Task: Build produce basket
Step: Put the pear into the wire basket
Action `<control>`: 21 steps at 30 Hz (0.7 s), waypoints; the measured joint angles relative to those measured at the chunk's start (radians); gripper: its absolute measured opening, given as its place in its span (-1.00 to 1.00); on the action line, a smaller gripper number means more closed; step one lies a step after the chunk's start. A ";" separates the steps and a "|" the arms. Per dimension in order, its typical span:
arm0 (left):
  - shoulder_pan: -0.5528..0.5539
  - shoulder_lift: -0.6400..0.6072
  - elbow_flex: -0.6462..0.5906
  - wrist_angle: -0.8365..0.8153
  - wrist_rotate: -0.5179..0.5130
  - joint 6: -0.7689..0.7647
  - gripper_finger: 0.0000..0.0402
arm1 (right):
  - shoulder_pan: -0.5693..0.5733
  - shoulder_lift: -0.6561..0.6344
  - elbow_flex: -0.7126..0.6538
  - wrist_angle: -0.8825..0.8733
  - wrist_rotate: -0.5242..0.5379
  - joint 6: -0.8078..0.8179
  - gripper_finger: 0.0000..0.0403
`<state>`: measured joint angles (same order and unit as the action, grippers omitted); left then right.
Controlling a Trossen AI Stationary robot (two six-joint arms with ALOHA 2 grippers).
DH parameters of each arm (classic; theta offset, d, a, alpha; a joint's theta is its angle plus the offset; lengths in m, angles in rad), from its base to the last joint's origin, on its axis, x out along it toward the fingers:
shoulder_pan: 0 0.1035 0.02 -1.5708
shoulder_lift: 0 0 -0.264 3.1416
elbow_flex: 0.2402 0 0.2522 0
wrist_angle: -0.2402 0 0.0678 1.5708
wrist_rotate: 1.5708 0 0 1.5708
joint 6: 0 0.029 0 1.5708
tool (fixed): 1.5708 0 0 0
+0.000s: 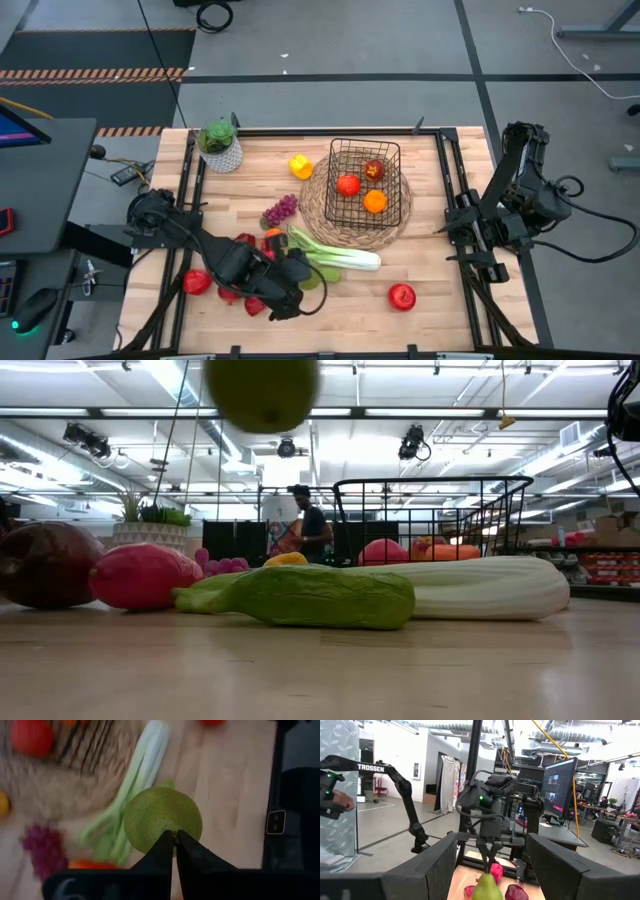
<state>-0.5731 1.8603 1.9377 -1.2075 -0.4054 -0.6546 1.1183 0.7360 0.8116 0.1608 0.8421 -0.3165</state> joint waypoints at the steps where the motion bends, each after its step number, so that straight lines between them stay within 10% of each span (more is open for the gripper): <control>1: 0.002 0.002 0.001 0.027 -0.006 0.063 -0.94 | 0.000 0.000 0.000 -0.003 0.000 0.000 0.23; 21: 0.034 0.005 0.000 0.104 -0.211 0.980 -0.89 | 0.000 0.000 0.000 -0.045 0.000 0.032 0.23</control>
<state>-0.5392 1.8656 1.9381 -1.1037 -0.6166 0.3250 1.1179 0.7361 0.8116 0.1153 0.8425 -0.2845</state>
